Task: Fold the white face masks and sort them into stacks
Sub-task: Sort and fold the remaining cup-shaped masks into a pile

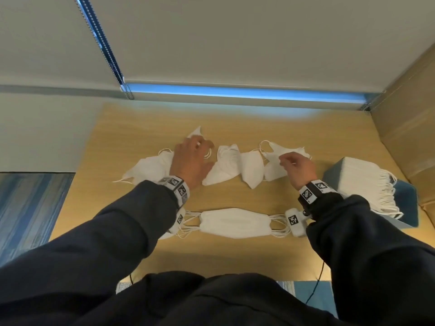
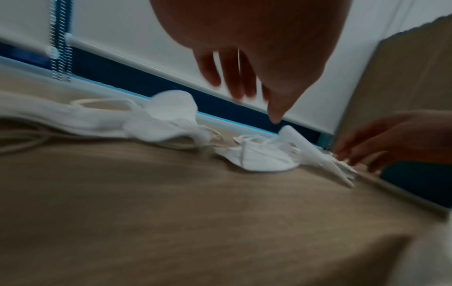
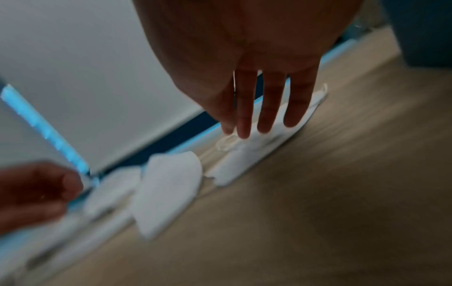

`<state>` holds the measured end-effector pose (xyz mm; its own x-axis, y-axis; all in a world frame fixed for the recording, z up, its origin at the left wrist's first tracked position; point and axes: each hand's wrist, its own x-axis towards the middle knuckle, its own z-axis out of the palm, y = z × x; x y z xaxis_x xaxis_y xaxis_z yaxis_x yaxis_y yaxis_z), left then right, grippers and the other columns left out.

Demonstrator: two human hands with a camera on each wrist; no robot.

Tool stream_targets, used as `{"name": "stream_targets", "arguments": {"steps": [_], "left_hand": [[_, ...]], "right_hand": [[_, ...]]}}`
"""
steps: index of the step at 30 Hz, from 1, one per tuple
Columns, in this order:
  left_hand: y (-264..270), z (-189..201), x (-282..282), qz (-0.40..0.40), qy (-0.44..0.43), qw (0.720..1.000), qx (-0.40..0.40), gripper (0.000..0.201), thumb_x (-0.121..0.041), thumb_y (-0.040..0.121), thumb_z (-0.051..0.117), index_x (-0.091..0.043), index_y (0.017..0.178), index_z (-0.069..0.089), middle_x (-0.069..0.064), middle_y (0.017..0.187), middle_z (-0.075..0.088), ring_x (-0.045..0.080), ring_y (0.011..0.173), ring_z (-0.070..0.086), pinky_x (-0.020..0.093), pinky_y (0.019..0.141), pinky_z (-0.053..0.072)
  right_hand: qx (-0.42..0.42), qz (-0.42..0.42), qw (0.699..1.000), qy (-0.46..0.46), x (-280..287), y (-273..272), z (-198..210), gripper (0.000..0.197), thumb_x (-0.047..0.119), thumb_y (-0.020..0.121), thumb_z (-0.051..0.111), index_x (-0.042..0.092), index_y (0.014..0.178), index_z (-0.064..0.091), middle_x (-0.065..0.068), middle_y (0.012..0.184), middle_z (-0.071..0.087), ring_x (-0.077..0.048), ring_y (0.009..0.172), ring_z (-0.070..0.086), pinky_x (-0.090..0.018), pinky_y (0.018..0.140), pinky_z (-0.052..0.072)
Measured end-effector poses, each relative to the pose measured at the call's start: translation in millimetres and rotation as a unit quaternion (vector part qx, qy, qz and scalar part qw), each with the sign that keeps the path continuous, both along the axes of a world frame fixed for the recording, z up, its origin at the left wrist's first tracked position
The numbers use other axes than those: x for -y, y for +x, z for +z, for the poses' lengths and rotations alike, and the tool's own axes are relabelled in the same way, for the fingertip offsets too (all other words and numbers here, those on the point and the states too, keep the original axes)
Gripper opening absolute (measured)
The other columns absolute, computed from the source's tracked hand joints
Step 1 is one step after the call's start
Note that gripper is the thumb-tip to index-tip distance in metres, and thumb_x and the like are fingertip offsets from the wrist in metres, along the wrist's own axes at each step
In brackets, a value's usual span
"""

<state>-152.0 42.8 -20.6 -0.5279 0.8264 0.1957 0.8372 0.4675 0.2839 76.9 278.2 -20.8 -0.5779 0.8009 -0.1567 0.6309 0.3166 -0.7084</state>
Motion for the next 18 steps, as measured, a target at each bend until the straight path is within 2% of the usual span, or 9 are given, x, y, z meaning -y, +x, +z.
{"name": "stream_targets", "arguments": {"steps": [2, 3, 6, 8, 11, 12, 14, 16, 18], "left_hand": [[16.6, -7.7, -7.2, -0.063, -0.081, 0.994, 0.039, 0.035, -0.038, 0.097, 0.061, -0.021, 0.127, 0.059, 0.003, 0.128, 0.06, 0.028, 0.11, 0.061, 0.04, 0.089, 0.047], [21.4, -12.3, -9.7, -0.06, -0.126, 0.989, 0.056, 0.038, -0.041, 0.098, 0.058, -0.02, 0.13, 0.058, 0.002, 0.129, 0.061, 0.028, 0.111, 0.062, 0.039, 0.088, 0.049], [20.6, -21.1, -10.4, -0.016, -0.202, 0.978, 0.046, 0.05, -0.05, 0.095, 0.057, -0.019, 0.135, 0.057, 0.002, 0.131, 0.059, 0.026, 0.115, 0.061, 0.039, 0.087, 0.052], [18.6, -19.6, -10.2, -0.018, -0.223, 0.975, 0.009, 0.044, -0.05, 0.095, 0.056, -0.021, 0.128, 0.064, 0.002, 0.123, 0.063, 0.026, 0.109, 0.063, 0.038, 0.084, 0.05], [15.2, -14.0, -7.2, -0.039, -0.258, 0.964, -0.056, 0.028, -0.039, 0.098, 0.051, -0.024, 0.11, 0.071, 0.001, 0.109, 0.068, 0.025, 0.102, 0.063, 0.038, 0.085, 0.042], [15.3, -11.3, -5.5, -0.041, -0.257, 0.964, -0.062, 0.026, -0.037, 0.098, 0.05, -0.026, 0.107, 0.071, 0.001, 0.106, 0.069, 0.024, 0.101, 0.063, 0.038, 0.086, 0.04], [13.4, -3.6, -1.8, -0.022, -0.233, 0.972, -0.016, 0.022, -0.039, 0.095, 0.054, -0.029, 0.104, 0.072, -0.001, 0.1, 0.07, 0.024, 0.097, 0.064, 0.037, 0.083, 0.04], [8.6, 8.2, 6.4, 0.023, -0.16, 0.979, 0.125, 0.016, -0.039, 0.091, 0.063, -0.029, 0.101, 0.071, -0.003, 0.093, 0.068, 0.021, 0.09, 0.065, 0.031, 0.073, 0.043], [3.2, 17.8, 19.1, 0.076, -0.071, 0.953, 0.284, 0.015, -0.035, 0.087, 0.072, -0.025, 0.096, 0.066, -0.006, 0.089, 0.065, 0.016, 0.082, 0.064, 0.029, 0.067, 0.046]], "right_hand": [[0.16, 0.08, 0.982, 0.057, -6.1, -6.3, -10.0, 0.029, 0.014, 0.096, 0.057, 0.025, 0.121, 0.069, -0.003, 0.128, 0.066, -0.028, 0.118, 0.061, -0.033, 0.097, 0.047], [0.214, 0.127, 0.965, 0.077, -7.0, -8.5, -13.9, 0.037, 0.013, 0.094, 0.059, 0.028, 0.127, 0.066, -0.004, 0.133, 0.06, -0.029, 0.122, 0.058, -0.037, 0.102, 0.046], [0.286, 0.196, 0.927, 0.145, -10.6, -12.4, -14.9, 0.048, 0.028, 0.092, 0.062, 0.04, 0.138, 0.054, -0.004, 0.135, 0.053, -0.03, 0.122, 0.054, -0.046, 0.102, 0.047], [0.305, 0.204, 0.916, 0.161, -12.2, -15.2, -8.4, 0.044, 0.034, 0.092, 0.061, 0.044, 0.135, 0.056, -0.002, 0.133, 0.053, -0.03, 0.121, 0.053, -0.046, 0.102, 0.045], [0.338, 0.233, 0.884, 0.223, -9.9, -19.3, 2.5, 0.025, 0.04, 0.092, 0.062, 0.043, 0.115, 0.068, 0.0, 0.127, 0.053, -0.026, 0.121, 0.045, -0.044, 0.102, 0.037], [0.333, 0.239, 0.881, 0.234, -8.1, -19.7, 5.0, 0.021, 0.04, 0.091, 0.063, 0.043, 0.11, 0.071, 0.001, 0.125, 0.053, -0.025, 0.12, 0.043, -0.044, 0.101, 0.034], [0.266, 0.214, 0.914, 0.222, -5.2, -18.7, 11.1, 0.016, 0.042, 0.088, 0.069, 0.038, 0.102, 0.074, 0.003, 0.124, 0.054, -0.023, 0.117, 0.044, -0.043, 0.099, 0.034], [0.122, 0.163, 0.962, 0.183, -3.1, -15.7, 22.9, 0.016, 0.039, 0.082, 0.077, 0.032, 0.095, 0.072, 0.003, 0.12, 0.056, -0.022, 0.113, 0.046, -0.041, 0.096, 0.036], [-0.014, 0.133, 0.982, 0.135, -1.5, -14.1, 41.4, 0.018, 0.033, 0.08, 0.079, 0.027, 0.091, 0.066, 0.003, 0.117, 0.061, -0.023, 0.111, 0.052, -0.04, 0.094, 0.039]]}}
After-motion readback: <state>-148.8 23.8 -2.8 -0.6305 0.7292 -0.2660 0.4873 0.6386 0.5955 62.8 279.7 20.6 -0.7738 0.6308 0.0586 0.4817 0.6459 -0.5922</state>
